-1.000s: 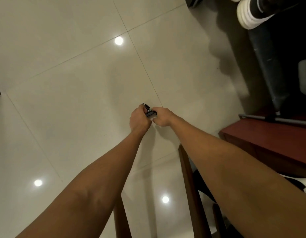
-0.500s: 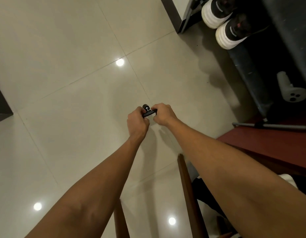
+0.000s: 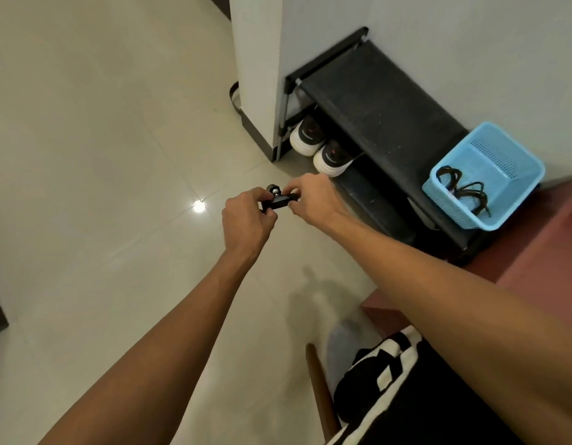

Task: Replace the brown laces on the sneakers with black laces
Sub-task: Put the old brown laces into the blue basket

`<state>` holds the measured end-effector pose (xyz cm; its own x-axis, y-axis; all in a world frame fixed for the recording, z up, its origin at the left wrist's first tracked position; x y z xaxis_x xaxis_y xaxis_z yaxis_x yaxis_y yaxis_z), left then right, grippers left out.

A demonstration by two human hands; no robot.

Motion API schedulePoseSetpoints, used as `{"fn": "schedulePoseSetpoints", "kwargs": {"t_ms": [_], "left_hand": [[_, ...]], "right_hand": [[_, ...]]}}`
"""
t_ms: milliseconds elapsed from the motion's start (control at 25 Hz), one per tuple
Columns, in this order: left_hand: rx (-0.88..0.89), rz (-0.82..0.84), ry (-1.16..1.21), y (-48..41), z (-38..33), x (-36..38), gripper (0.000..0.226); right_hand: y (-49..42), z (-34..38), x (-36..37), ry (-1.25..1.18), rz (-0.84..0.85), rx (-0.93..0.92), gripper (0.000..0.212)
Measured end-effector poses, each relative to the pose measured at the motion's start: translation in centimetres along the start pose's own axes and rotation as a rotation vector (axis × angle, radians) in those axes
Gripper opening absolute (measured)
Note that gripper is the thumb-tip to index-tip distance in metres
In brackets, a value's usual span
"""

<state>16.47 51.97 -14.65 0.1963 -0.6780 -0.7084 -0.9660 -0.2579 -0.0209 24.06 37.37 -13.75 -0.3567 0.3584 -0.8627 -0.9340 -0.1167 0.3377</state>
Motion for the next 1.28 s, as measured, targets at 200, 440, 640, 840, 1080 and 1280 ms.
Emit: {"fn": "schedulePoseSetpoints", "kwargs": {"t_ms": [200, 440, 640, 840, 1080, 1280], "left_hand": [[0.223, -0.051, -0.039, -1.6, -9.8, -3.5, 0.033], [0.375, -0.077, -0.09, -1.5, -17.4, -4.8, 0.03], [0.582, -0.035, -0.063, -3.6, -25.7, -0.4, 0.027], [0.7, 0.13, -0.055, -5.3, -33.0, 9.4, 0.031], [0.833, 0.303, -0.226, -6.7, -37.6, 19.3, 0.035], [0.953, 0.326, -0.417, -7.7, -38.0, 23.2, 0.036]], "right_hand": [[2.6, -1.4, -10.3, -0.117, -0.166, -0.046, 0.029], [5.6, -3.4, -16.6, -0.193, -0.272, -0.052, 0.029], [6.5, -10.1, -21.5, -0.257, -0.38, 0.077, 0.033], [6.0, -21.0, -25.0, -0.305, -0.478, 0.245, 0.032], [3.1, -30.4, -25.5, -0.259, -0.475, 0.375, 0.031], [0.7, -33.0, -23.9, -0.219, -0.448, 0.393, 0.027]]}}
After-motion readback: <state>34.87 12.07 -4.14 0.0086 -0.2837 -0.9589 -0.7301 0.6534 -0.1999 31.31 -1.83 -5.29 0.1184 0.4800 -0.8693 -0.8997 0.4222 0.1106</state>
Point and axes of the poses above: each hand's wrist, its own y-axis away from the middle knuckle, its own x-axis out of the palm, z = x × y, the point moved 9 cm from there along -y, towards the middle knuckle, and after that the axes turned 13 degrees about x, right-handed, at the moved point
